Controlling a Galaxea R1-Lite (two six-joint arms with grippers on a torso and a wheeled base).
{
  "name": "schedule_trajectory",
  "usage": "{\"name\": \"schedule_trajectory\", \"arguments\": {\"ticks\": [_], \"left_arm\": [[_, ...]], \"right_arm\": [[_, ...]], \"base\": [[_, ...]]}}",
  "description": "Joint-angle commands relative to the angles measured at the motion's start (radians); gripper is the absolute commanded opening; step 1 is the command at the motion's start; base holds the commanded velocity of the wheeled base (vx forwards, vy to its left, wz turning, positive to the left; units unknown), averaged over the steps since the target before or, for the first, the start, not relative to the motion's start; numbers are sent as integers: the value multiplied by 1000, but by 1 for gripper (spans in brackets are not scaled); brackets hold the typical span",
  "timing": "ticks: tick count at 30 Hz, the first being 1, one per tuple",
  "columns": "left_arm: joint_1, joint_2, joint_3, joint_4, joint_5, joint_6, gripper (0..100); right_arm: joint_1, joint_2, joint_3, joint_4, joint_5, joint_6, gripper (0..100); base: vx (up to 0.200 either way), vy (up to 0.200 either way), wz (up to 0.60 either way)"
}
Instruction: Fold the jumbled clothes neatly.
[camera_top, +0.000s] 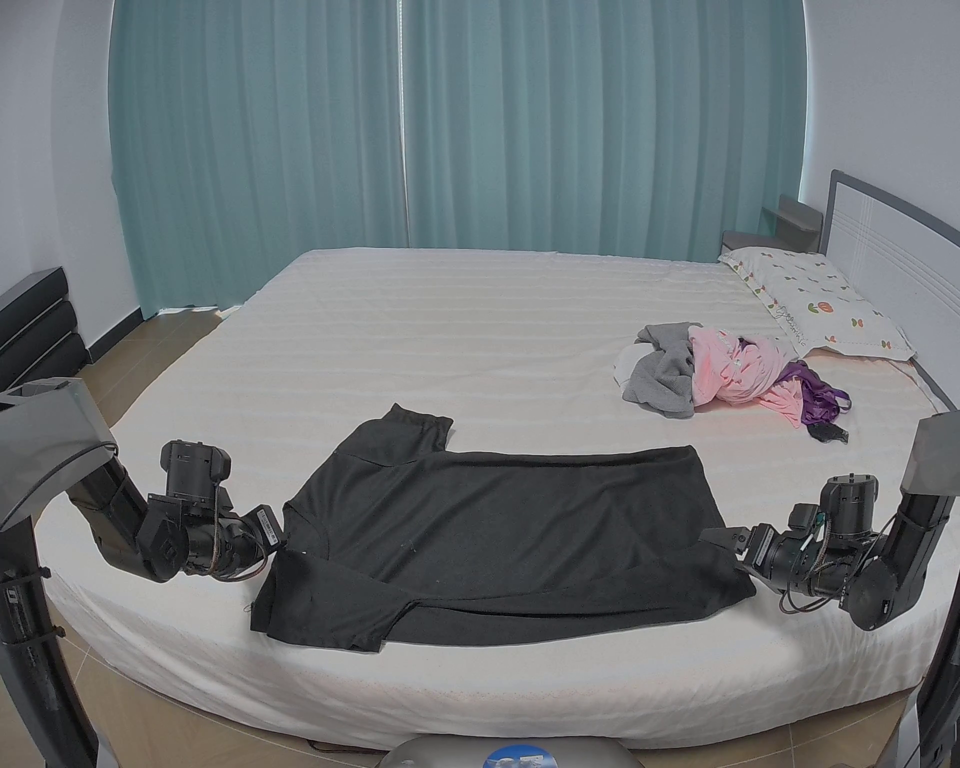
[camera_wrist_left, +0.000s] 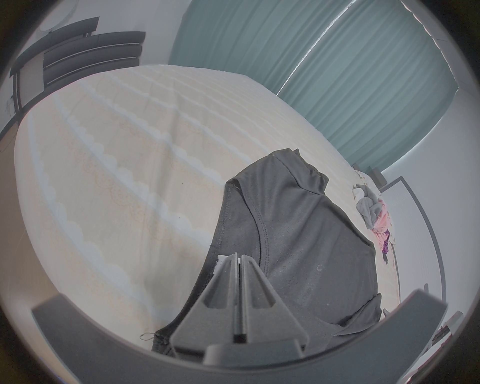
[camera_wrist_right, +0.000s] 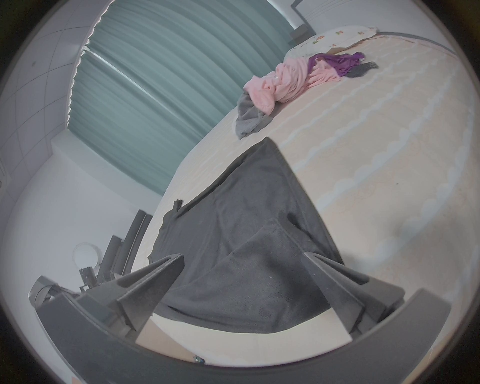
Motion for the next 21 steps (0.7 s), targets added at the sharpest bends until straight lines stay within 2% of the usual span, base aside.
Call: {"name": "schedule_trajectory", "arguments": {"ticks": [1,3,21], "left_arm": [[2,-28,10,-1,1,-1,0],[0,-28,15,-1,1,-2,0],[-14,-38,59,-2,1,-2,0]], "right_arm": [[-3,45,-14,0,39,-23,100],[-4,55,-26,0,59,-30,100],[-31,118,-127,0,55,-69,100]], "base": [[0,0,0],[0,0,0],[0,0,0]]}}
